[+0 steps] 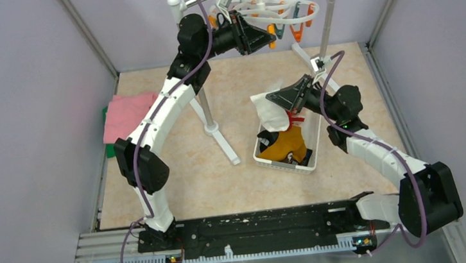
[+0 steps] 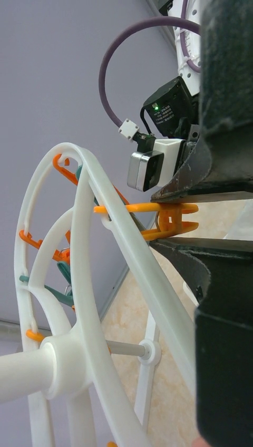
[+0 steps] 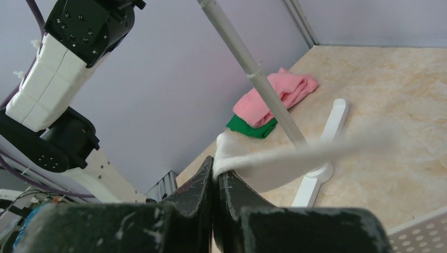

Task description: Remove the socks clipped to the hanger

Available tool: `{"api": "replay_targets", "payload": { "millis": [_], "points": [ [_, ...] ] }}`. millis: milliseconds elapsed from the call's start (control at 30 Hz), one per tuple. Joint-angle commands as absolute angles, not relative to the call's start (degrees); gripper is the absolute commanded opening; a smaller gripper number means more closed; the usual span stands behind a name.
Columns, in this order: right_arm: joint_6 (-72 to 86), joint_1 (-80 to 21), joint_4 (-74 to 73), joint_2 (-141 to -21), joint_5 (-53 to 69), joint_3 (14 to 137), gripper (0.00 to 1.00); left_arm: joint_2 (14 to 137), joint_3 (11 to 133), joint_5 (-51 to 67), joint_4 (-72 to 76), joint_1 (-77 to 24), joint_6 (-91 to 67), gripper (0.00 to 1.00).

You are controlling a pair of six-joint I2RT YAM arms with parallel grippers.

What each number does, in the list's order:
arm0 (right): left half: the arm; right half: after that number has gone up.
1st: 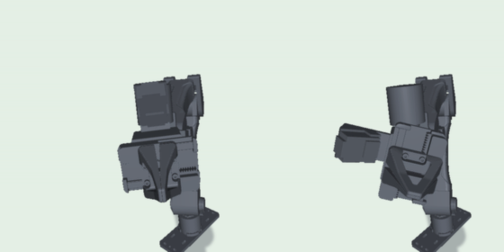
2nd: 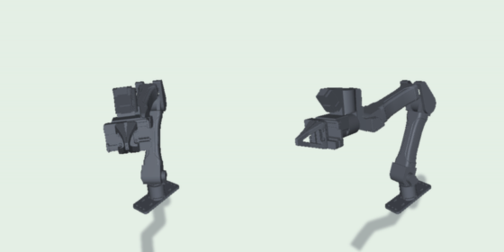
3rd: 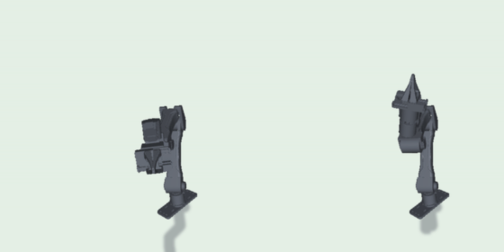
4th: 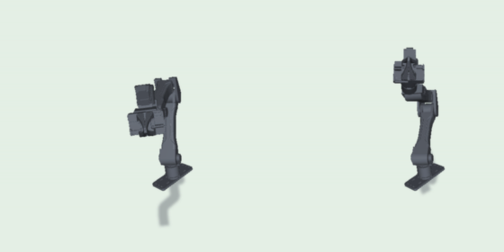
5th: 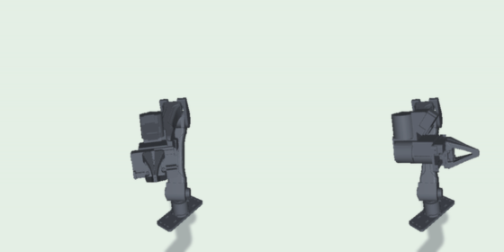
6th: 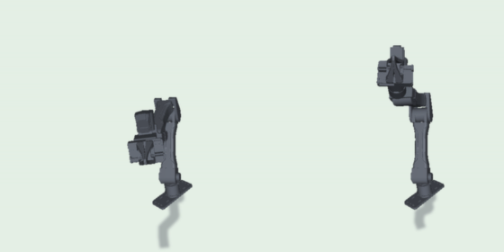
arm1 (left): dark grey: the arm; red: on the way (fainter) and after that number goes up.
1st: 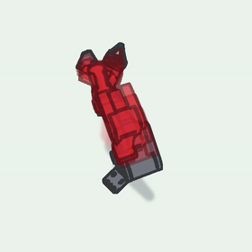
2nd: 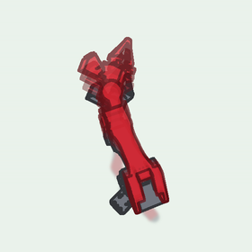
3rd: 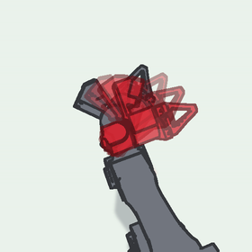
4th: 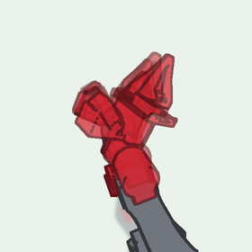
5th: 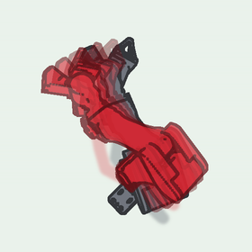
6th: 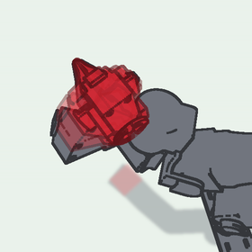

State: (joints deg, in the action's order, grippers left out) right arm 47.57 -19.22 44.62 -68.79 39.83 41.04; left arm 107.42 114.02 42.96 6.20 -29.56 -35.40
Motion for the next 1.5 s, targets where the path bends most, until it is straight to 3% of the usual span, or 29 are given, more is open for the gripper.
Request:
{"api": "replay_targets", "payload": {
  "millis": [0,133,200,300,367,400,633,800,933,967,1000,1300,1467],
  "points": [
    [46.3,-19.8,45.0,-68.8,40.2,42.2,0.02,106.4,112.0,42.6,5.4,-28.5,-38.7,0.16],
    [45.3,-19.7,42.9,-68.2,39.1,42.3,0.02,105.1,110.3,42.4,3.9,-28.1,-37.9,0.12],
    [42.7,-19.1,38.7,-67.0,36.9,42.3,0.02,103.5,107.6,42.8,2.7,-27.8,-37.2,0.34],
    [36.3,-17.9,31.0,-64.5,33.4,42.5,0.03,101.1,103.3,43.2,0.4,-27.1,-35.1,0.55],
    [31.2,-17.6,24.1,-63.4,30.1,43.2,0.04,99.4,101.5,43.0,-2.8,-26.4,-33.7,0.95],
    [29.7,-17.4,22.3,-63.2,28.5,43.4,0.04,98.5,100.6,43.2,-3.9,-26.0,-32.6,0.99],
    [25.6,-17.0,16.3,-62.9,18.7,41.4,0.09,90.3,87.4,50.0,-11.2,-25.0,-21.5,0.99],
    [23.8,-17.0,12.0,-62.8,12.4,40.3,0.20,85.5,78.6,51.5,-25.7,-25.1,-6.7,0.99],
    [23.0,-17.0,6.5,-63.0,6.3,41.0,0.44,87.4,80.9,44.7,-39.5,-23.6,4.4,0.99],
    [22.6,-17.0,5.0,-63.0,5.3,41.5,0.82,87.5,81.2,43.4,-40.8,-22.7,6.2,0.99],
    [22.0,-17.2,3.2,-62.9,4.4,42.1,0.97,87.4,80.8,42.3,-40.7,-21.8,7.4,0.99],
    [21.6,-17.7,-5.5,-59.8,-1.9,45.0,0.99,83.6,74.0,29.7,-32.0,-17.7,11.0,0.99],
    [23.1,-17.7,-6.0,-57.5,-2.5,43.7,0.99,87.3,73.1,26.8,-26.1,-15.9,14.1,0.99]
  ]
}}
